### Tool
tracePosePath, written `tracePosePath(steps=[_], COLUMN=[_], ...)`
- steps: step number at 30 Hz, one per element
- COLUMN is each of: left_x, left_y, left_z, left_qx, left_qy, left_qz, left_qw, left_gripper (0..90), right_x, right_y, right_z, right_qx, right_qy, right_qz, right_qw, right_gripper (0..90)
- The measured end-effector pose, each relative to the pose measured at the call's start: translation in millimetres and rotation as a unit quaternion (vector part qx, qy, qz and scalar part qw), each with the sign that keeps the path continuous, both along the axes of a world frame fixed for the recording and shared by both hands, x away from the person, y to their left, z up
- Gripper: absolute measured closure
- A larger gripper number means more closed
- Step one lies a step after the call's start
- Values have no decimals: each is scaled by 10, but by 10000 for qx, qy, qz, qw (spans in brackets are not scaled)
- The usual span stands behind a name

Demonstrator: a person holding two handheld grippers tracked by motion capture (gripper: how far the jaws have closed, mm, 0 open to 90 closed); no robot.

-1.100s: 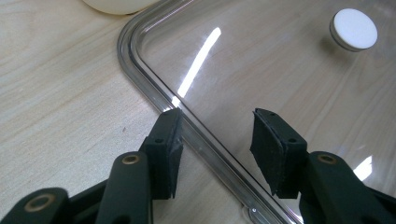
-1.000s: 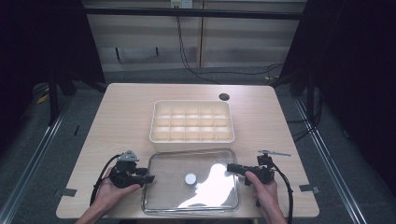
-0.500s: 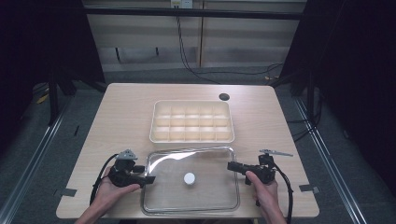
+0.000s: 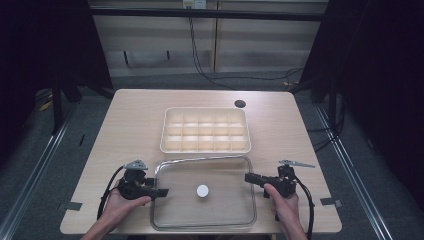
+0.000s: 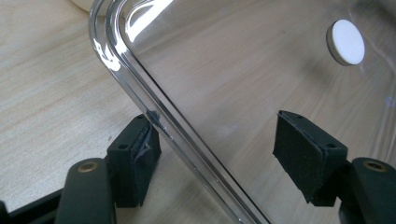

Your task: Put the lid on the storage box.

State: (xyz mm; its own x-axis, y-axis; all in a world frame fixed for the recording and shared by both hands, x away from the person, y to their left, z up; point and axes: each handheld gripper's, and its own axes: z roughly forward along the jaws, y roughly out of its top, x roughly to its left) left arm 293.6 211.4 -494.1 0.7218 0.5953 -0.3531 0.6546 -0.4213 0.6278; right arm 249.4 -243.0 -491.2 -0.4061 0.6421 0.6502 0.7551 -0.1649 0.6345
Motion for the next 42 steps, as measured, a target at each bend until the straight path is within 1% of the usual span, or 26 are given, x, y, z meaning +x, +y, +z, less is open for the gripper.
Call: tracePosePath(steps=[1,2,4,6,7,8,10,11,12,13,16,20,22,25,27,29,30,31,34,35,36,37,38,40,41,42], left_x=[0,12,15,-5,-5,-17,-22,-28,-28,-31,-29,-50,-51,-41,-36,-32,-32,-28,-33,-31,-31,-31,-30,-28,-23,-24], left_y=[0,13,16,17,17,30,36,50,50,63,74,70,69,89,105,113,113,116,117,124,139,139,142,141,150,155], left_z=[0,-6,-6,15,15,37,47,63,63,81,100,152,158,166,173,175,175,181,197,205,229,229,247,256,264,270], left_qx=[0,-88,-110,-119,-119,-193,-236,-325,-325,-390,-391,-380,-383,-484,-509,-594,-594,-566,-613,-628,-713,-713,-700,-705,-786,-798], left_qy=[0,65,93,14,14,-19,-17,-16,-16,-45,-76,-250,-250,-224,-224,-187,-187,-207,-210,-223,-242,-242,-316,-328,-312,-318], left_qz=[0,24,34,21,21,-16,-14,-5,-5,16,6,98,117,147,129,161,161,161,194,195,177,177,164,155,172,142], left_qw=[10000,9999,9999,9999,9999,9998,9997,9995,9995,9992,9992,9989,9989,9985,9984,9979,9979,9981,9977,9976,9970,9970,9969,9969,9963,9962], left_gripper=[330,341,354,359,368,378,402,416,427,441,460,472,476,494,511,520,523,523,540,549,558,566,570,578,587,592], right_x=[0,2,2,0,-1,-1,1,1,2,1,-3,-10,-10,-19,-17,-14,-14,-14,-19,-21,-28,-28,-30,-32,-40,-42], right_y=[0,-4,-5,-2,-3,-5,-4,-2,-1,1,2,5,8,17,23,21,20,20,25,21,20,20,18,20,19,20], right_z=[0,-1,-1,-3,-6,-10,-10,-10,-10,-8,-4,12,15,33,38,38,38,38,49,55,68,68,86,95,112,117], right_qx=[0,-15,-17,-47,-67,-84,-97,-107,-110,-122,-134,-138,-152,-222,-245,-228,-220,-220,-177,-197,-191,-191,-183,-170,-208,-204], right_qy=[0,-6,-5,-10,-4,0,1,-6,-15,-25,-26,-66,-99,-130,-160,-172,-169,-169,-183,-210,-218,-218,-273,-282,-326,-335], right_qz=[0,4,5,-15,-7,-20,-26,-44,-40,-47,-47,-74,-87,-79,-77,-78,-81,-81,-113,-125,-130,-130,-151,-150,-190,-205], right_qw=[10000,10000,10000,10000,10000,10000,9999,9999,9999,9999,9999,9999,9998,9996,9995,9996,9996,9996,9996,9995,9995,9995,9993,9993,9991,9990], right_gripper=[736,736,736,735,735,735,735,735,735,735,733,731,730,722,720,720,720,720,720,721,721,721,723,723,723,723])
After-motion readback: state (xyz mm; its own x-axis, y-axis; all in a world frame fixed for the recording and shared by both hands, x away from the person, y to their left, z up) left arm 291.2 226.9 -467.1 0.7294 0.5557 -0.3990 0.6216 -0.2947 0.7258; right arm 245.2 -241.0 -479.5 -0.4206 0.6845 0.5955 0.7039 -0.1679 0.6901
